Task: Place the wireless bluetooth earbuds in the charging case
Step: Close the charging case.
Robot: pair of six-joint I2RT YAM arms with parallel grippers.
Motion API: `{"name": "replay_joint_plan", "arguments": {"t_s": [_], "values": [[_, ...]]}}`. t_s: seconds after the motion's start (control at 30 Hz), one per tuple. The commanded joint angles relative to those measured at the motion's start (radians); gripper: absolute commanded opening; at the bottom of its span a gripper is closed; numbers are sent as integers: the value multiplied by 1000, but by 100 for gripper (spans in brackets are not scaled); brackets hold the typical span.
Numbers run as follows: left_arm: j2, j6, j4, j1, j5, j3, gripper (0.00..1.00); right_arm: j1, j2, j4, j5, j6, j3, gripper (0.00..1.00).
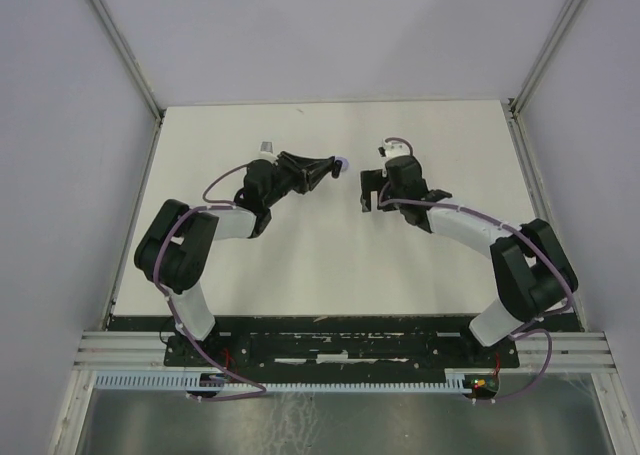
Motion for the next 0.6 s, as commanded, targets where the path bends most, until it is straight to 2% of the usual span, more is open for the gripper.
{"name": "replay_joint_plan", "arguments": {"t_s": [0.0, 0.07, 0.13, 0.23, 0.37, 0.57], "values": [[-44, -84, 33, -10, -138, 44, 3, 0, -87, 542, -64, -55, -202, 100], [-40, -114, 25, -17, -159, 47, 3, 6, -83, 735, -99, -84, -285, 100], [-36, -138, 20, -29, -172, 48, 3, 13, -50, 854, -117, -114, -318, 99], [-32, -158, 8, -54, -192, 52, 3, 24, -4, 857, -136, -123, -274, 99], [-29, -159, -27, -78, -209, 61, 3, 52, 54, 943, -127, -132, -244, 99], [-35, -158, -38, -91, -223, 52, 3, 76, 121, 938, -104, -118, -167, 99]]}}
